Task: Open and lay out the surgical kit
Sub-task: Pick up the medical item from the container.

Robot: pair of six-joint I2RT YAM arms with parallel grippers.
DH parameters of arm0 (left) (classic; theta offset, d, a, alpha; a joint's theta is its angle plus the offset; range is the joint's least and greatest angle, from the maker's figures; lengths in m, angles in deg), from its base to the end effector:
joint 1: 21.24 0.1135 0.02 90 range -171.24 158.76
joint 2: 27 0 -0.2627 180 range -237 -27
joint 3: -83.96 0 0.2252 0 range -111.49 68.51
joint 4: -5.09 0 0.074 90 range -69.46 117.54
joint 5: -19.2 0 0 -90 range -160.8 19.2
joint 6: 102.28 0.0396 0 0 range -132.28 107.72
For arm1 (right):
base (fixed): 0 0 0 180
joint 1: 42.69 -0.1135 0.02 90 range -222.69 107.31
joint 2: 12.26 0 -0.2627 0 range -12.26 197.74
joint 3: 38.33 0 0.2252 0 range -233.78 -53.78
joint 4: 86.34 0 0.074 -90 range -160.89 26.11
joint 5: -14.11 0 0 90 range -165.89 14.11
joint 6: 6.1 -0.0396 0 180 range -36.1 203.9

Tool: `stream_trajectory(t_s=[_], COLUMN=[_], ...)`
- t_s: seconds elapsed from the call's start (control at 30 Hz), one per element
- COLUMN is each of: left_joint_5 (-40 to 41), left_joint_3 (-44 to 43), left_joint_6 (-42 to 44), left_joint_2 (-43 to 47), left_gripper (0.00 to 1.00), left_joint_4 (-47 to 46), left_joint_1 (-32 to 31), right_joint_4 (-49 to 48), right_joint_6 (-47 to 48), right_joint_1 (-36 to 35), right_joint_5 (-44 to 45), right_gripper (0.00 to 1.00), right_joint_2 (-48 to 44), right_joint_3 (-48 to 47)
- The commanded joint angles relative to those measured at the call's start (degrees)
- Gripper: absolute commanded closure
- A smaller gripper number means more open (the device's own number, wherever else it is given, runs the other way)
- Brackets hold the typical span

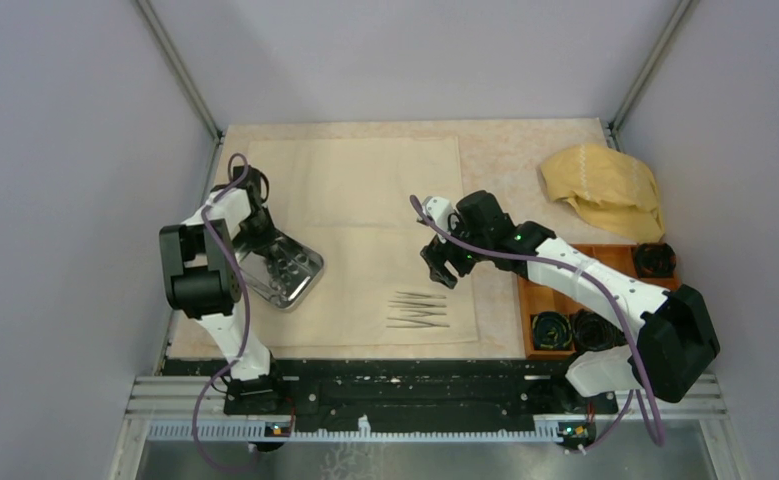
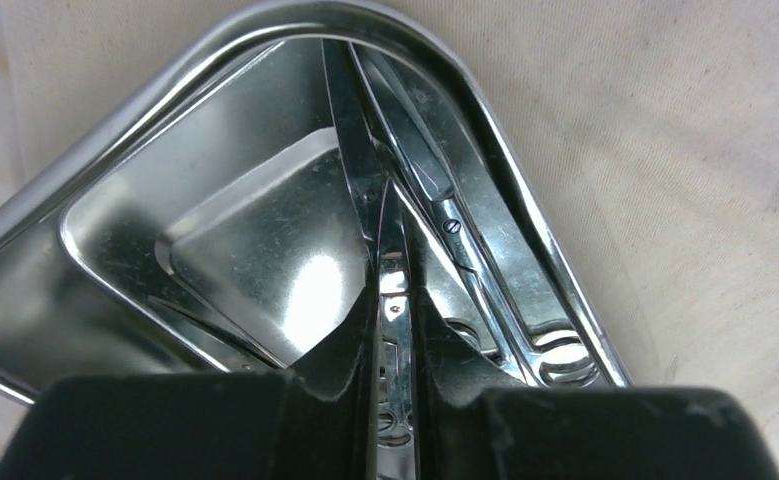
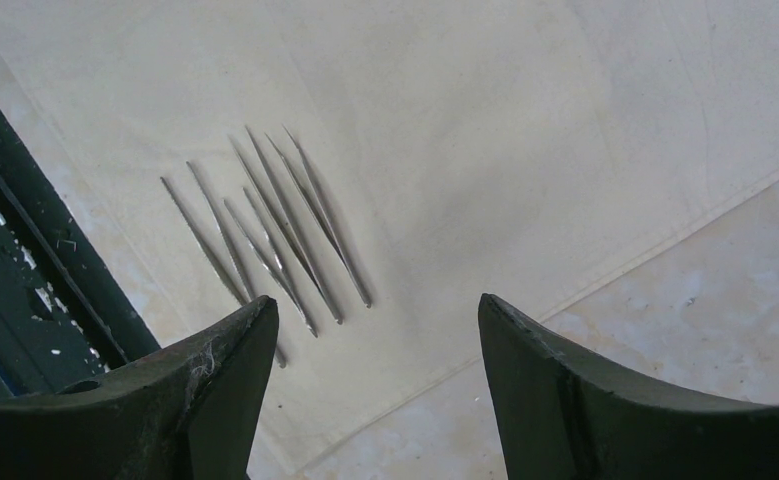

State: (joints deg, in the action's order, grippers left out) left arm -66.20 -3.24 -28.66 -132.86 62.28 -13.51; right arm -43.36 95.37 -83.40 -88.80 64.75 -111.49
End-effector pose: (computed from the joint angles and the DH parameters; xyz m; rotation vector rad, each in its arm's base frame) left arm 0.3294 0.0479 0.1841 -0.6173 2.8214 0.0886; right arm 0.1933 0.1780 0.2722 -1.1615 2.1256 0.5066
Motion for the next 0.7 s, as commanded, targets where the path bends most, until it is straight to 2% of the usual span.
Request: stream_trajectory(t_s=[0.0, 0.27, 0.37, 0.5, 0.6, 0.67], left_joint_5=[1.33, -0.93, -4.98, -19.42, -35.17, -44.66], left_joint_3=[1.01, 2.14, 1.94, 1.32, 4.47, 7.92], left_joint_6=[2.21, 1.20, 0.24, -0.70, -4.18, -10.03], left_joint_2=[5.66, 16.71, 20.90, 27.69, 34.24, 38.31], left_gripper=[0.91, 0.99, 1.00, 1.00, 1.00, 1.00], left_joint_4=[1.21, 4.08, 4.97, 1.60, -10.09, -22.13], left_joint_1=[0.13, 0.14, 0.12, 0.12, -0.07, -0.90], right_joint_4=[-0.87, -4.24, -5.49, -8.58, -10.72, -12.17], right_joint_6=[0.13, -4.53, -7.30, -15.16, -25.93, -33.71], right_joint_1=[0.41, 0.38, 0.41, 2.13, 5.07, 8.46], right_joint_5=[-0.31, -3.26, -3.79, -6.17, -9.96, -17.09], right_gripper=[0.27, 0.27, 0.27, 0.27, 0.25, 0.25], right_joint_2=[-1.23, -2.03, -2.22, -2.48, -2.02, -0.68], right_joint_3=[-0.80, -1.05, -1.13, -2.41, -4.69, -6.75])
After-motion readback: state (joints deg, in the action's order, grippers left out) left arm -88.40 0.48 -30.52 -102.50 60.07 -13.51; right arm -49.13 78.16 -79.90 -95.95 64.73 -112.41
